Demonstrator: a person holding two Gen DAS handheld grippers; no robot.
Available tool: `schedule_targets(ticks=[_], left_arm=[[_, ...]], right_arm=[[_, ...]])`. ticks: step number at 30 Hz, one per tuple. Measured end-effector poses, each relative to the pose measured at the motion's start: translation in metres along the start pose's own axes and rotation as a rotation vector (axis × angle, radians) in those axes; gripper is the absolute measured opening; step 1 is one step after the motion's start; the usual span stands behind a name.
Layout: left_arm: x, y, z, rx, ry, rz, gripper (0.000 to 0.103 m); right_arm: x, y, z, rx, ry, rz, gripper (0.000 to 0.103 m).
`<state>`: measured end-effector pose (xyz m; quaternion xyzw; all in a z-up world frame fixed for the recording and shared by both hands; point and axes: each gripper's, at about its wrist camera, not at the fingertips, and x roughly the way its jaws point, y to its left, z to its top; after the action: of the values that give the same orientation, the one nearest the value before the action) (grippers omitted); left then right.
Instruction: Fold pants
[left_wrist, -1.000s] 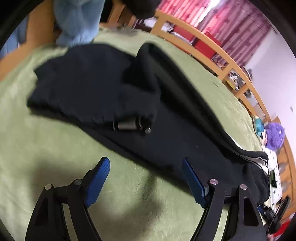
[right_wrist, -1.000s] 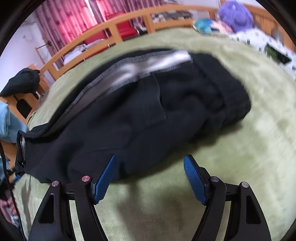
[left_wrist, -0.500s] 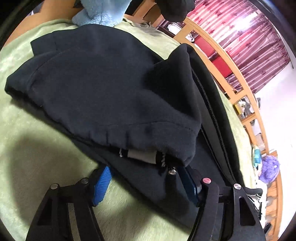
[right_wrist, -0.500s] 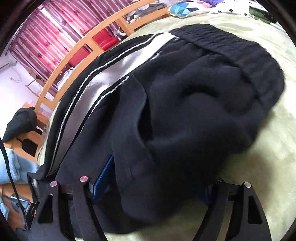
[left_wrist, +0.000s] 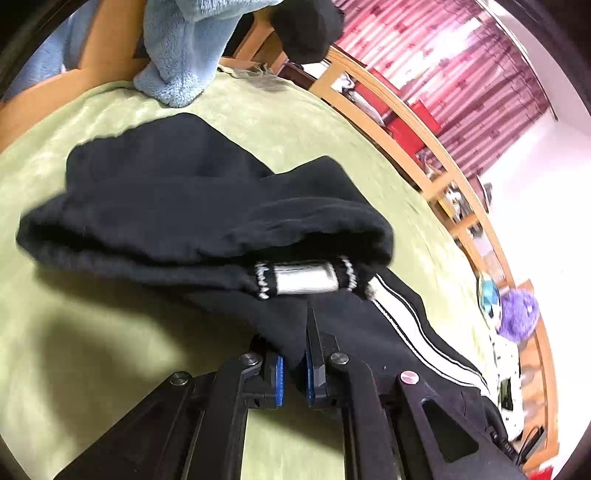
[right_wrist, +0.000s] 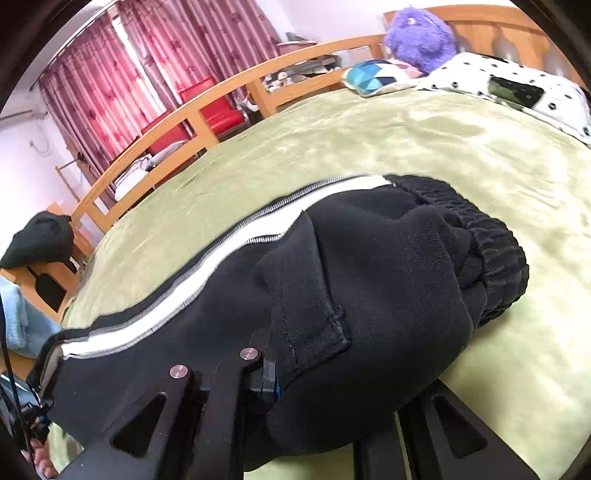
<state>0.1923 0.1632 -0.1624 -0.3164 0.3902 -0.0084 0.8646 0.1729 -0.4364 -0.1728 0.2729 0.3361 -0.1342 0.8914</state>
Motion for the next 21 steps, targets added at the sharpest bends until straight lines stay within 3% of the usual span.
schedule_targets(ticks=[4,9,13,16,19,20,21], left_arm=[[-0.035,0.004,-0.051,-0.001,0.057,-0.022,0.008],[-0.066,0.004,-0.128,0.051,0.126,0.02,0.009],[-0.061,0.008,-0.138,0.139,0.207,0.098,0.017],[-0.079,0.008,-0.135,0.179,0.216,0.105,0.018],[-0.109,-0.006,-0.133,0.277,0.13,0.116,0.043],[-0.12,-0.011,-0.139,0.312,0.092,0.117,0.058],[-0.123,-0.015,-0.135,0.333,0.068,0.116,0.06]], right_arm=[[-0.045,-0.043,-0.009,-0.034,0.017,-0.04,0.012],[-0.09,-0.09,-0.028,-0.062,0.07,-0.085,0.013],[-0.082,-0.113,-0.035,-0.016,0.217,-0.066,0.019],[-0.099,-0.108,-0.042,-0.039,0.182,-0.095,0.028],[-0.124,-0.093,-0.051,-0.109,0.139,-0.143,0.037],[-0.13,-0.092,-0.054,-0.107,0.125,-0.146,0.039],[-0.135,-0.089,-0.056,-0.098,0.112,-0.141,0.043]])
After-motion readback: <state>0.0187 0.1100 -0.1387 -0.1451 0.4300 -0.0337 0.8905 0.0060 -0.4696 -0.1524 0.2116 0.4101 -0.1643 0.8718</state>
